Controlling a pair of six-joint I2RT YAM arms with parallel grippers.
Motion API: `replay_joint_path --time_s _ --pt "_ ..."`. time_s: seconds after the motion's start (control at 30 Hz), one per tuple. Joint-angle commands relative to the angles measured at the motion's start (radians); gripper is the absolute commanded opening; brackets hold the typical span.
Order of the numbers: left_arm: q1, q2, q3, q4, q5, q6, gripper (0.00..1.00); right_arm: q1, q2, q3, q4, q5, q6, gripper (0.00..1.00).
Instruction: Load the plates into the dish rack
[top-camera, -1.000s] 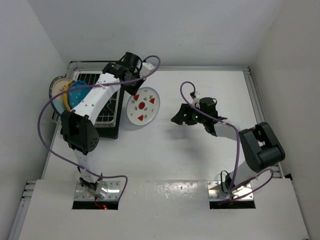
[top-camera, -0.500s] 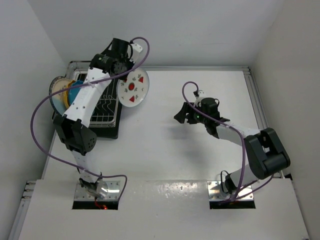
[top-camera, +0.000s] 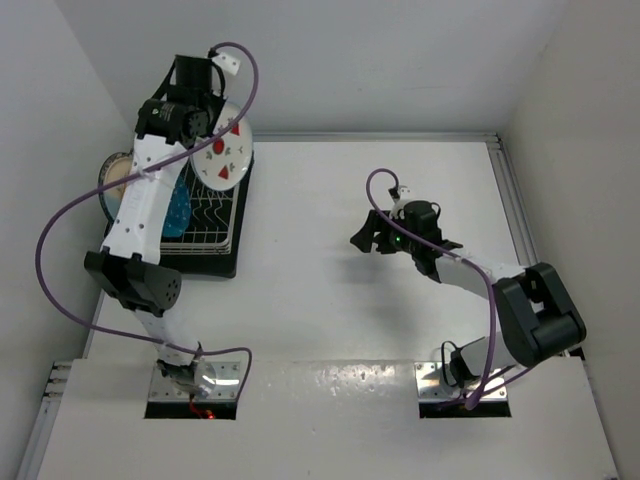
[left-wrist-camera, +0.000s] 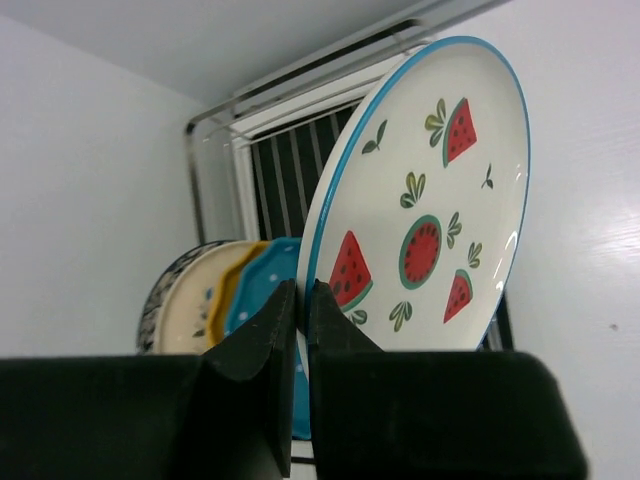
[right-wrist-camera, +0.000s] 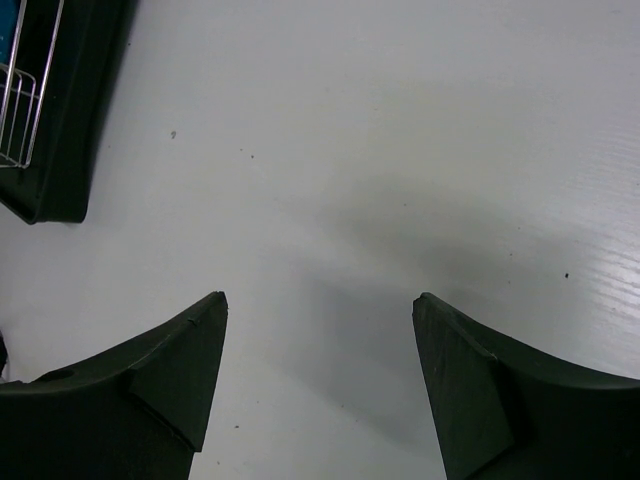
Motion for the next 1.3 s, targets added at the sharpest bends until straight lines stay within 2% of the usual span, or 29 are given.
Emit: replay_joint_path --time_s 0.0,0.17,0.33,0.5,0.7,1.0,1.27 --pt "0.037 -0.135 0.062 0.112 -0.111 0.029 0.0 0.008 -0.036 -0.003 0.012 0.005 -0.007 0.74" --pt "0.057 -0.2 -0.018 0.135 -0.196 0.063 0.0 0.018 -0.039 0.003 0.0 0.004 -0.007 0.74" --pt "0.068 -0.24 -0.153 0.193 -0.326 0.115 0.0 0.032 -0.035 0.057 -0.103 -0.001 -0.036 0.74" --pt "0.08 -0.272 -0.255 0.25 -0.394 0.138 0.0 0.049 -0.035 0.119 -0.241 0.012 -0.062 0.74" --pt "0.08 -0.292 -0.398 0.32 -0.445 0.164 0.0 0.066 -0.036 0.192 -0.31 0.041 -0.076 0.74" --pt "0.089 -0.301 -0.472 0.409 -0.561 0.215 0.0 0.073 -0.078 0.175 -0.326 0.071 -0.084 0.74" --pt "0.089 -0.301 -0.48 0.419 -0.572 0.232 0.0 0.072 -0.098 0.156 -0.327 0.085 -0.104 0.74"
